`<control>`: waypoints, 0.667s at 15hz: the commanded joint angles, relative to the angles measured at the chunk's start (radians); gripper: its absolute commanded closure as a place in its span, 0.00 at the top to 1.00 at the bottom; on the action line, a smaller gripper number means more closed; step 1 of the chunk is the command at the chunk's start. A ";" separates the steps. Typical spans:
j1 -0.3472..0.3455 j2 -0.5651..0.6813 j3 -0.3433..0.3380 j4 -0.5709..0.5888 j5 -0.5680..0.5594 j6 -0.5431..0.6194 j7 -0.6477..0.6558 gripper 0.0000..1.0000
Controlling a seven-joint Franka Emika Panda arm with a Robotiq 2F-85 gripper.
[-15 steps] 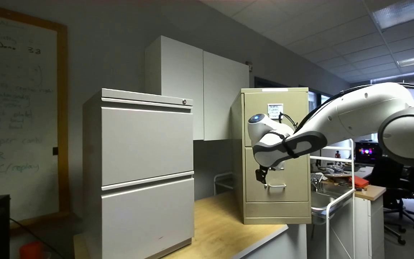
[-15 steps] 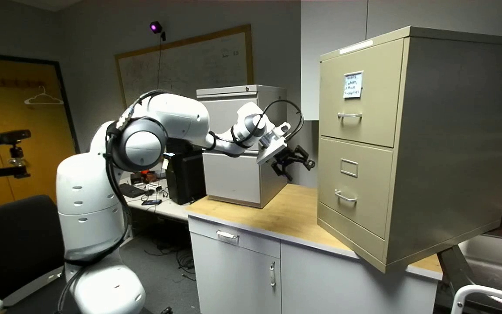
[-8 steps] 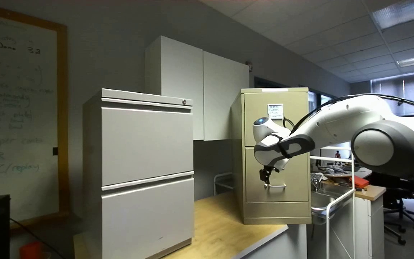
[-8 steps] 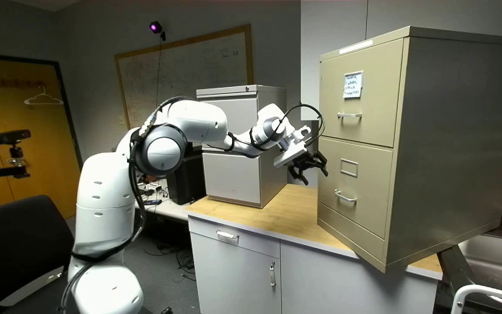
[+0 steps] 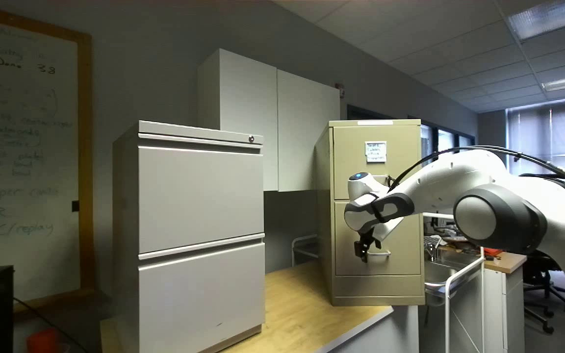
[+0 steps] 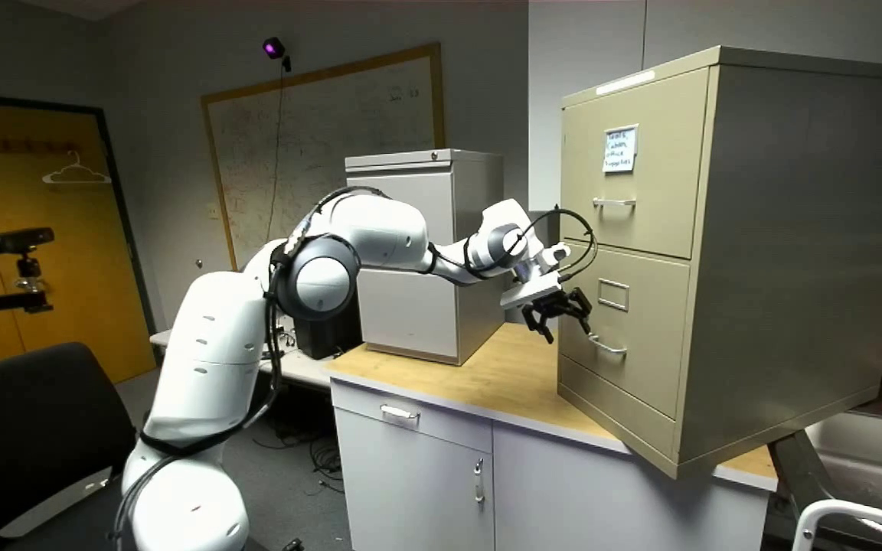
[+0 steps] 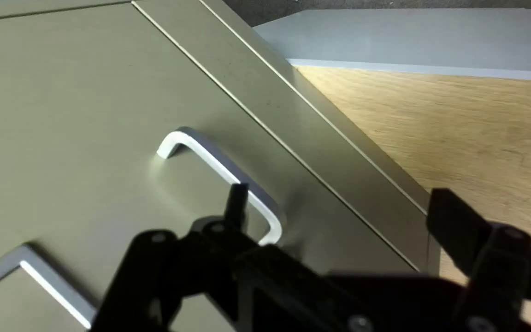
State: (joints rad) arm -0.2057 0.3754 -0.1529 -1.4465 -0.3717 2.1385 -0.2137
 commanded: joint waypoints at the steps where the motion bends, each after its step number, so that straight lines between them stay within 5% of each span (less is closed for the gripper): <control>1: -0.019 0.083 0.000 0.124 0.058 -0.047 -0.056 1.00; 10: -0.039 0.216 0.003 0.295 0.090 -0.087 -0.096 1.00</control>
State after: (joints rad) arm -0.2343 0.5322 -0.1529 -1.2459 -0.3044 2.0944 -0.2641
